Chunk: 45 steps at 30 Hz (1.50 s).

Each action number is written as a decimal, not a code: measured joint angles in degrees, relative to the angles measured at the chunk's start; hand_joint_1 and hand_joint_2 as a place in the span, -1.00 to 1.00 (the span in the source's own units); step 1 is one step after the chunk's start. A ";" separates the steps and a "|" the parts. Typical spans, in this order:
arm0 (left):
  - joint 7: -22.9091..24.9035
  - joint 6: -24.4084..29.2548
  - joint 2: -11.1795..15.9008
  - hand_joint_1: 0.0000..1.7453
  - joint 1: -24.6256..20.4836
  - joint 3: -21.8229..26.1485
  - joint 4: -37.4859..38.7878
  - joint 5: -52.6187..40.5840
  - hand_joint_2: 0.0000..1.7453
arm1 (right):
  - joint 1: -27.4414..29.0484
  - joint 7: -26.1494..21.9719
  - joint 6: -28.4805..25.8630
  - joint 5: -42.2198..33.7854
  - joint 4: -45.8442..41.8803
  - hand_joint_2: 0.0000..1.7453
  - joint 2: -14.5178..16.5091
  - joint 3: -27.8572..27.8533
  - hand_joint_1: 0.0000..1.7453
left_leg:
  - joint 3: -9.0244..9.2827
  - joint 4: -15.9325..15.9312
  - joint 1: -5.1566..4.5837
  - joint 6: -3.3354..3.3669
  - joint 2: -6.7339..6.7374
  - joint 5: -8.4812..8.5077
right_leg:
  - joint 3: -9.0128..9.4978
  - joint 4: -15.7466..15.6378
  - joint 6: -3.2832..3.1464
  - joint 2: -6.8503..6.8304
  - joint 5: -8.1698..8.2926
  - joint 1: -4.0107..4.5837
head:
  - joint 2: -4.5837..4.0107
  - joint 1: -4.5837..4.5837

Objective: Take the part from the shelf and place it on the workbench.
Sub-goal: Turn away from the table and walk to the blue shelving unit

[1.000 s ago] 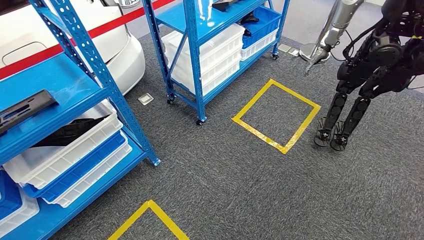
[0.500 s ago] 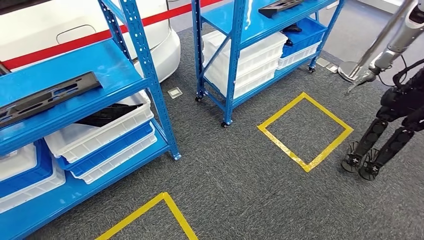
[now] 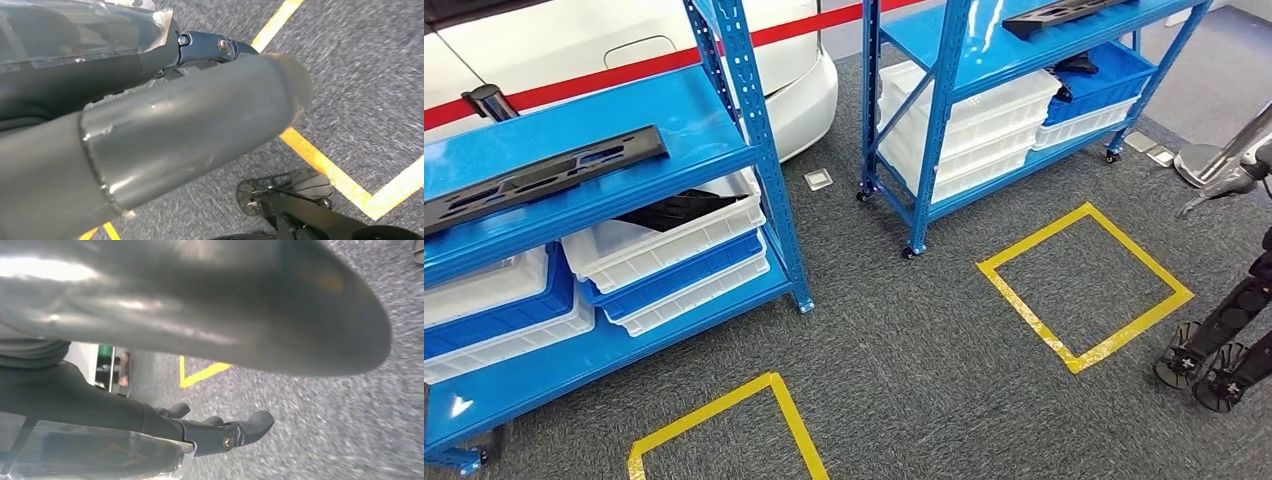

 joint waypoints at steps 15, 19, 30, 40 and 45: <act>0.03 -0.07 0.01 -1.00 -0.33 0.25 0.00 -0.29 -1.00 | -0.31 -1.00 -0.02 0.01 -0.02 -1.00 0.84 -0.34 -1.00 | 7.47 -14.59 -0.44 2.37 -3.62 5.63 | -5.94 11.82 2.63 3.48 -4.31 -0.51 | 0.02 0.48; 0.07 -0.07 -0.02 -1.00 -0.25 0.35 0.00 -0.36 -1.00 | -0.33 -1.04 -0.02 -0.06 0.01 -1.00 0.91 -0.58 -1.00 | 7.32 -13.54 -0.30 1.13 -5.89 4.94 | -1.60 0.58 3.92 5.92 0.91 -1.16 | 0.00 0.62; 0.42 -0.10 0.09 -1.00 -0.09 0.42 0.07 -1.15 -1.00 | -0.37 -1.50 -0.02 -0.36 0.02 -1.00 1.40 -1.01 -1.00 | -1.61 3.16 0.19 -1.08 -0.45 -2.29 | -0.75 -0.34 0.00 0.80 0.99 -0.65 | 0.01 -0.04; 0.33 -0.66 0.08 -1.00 -0.60 0.37 0.09 -2.31 -1.00 | -1.58 -7.91 0.77 -0.44 -0.17 -1.00 4.47 -1.95 -1.00 | 7.13 -14.03 -0.37 1.49 0.94 5.08 | 0.73 0.66 1.85 -1.80 -1.33 0.25 | 0.01 0.19; 0.04 -0.61 0.03 -1.00 -0.77 0.37 0.09 -2.82 -1.00 | -1.49 -10.58 1.25 0.24 -0.17 -1.00 5.66 -1.94 -1.00 | 7.43 -14.56 -0.30 2.09 -2.77 5.55 | -7.06 14.74 1.88 3.22 -6.31 -0.20 | 0.01 0.47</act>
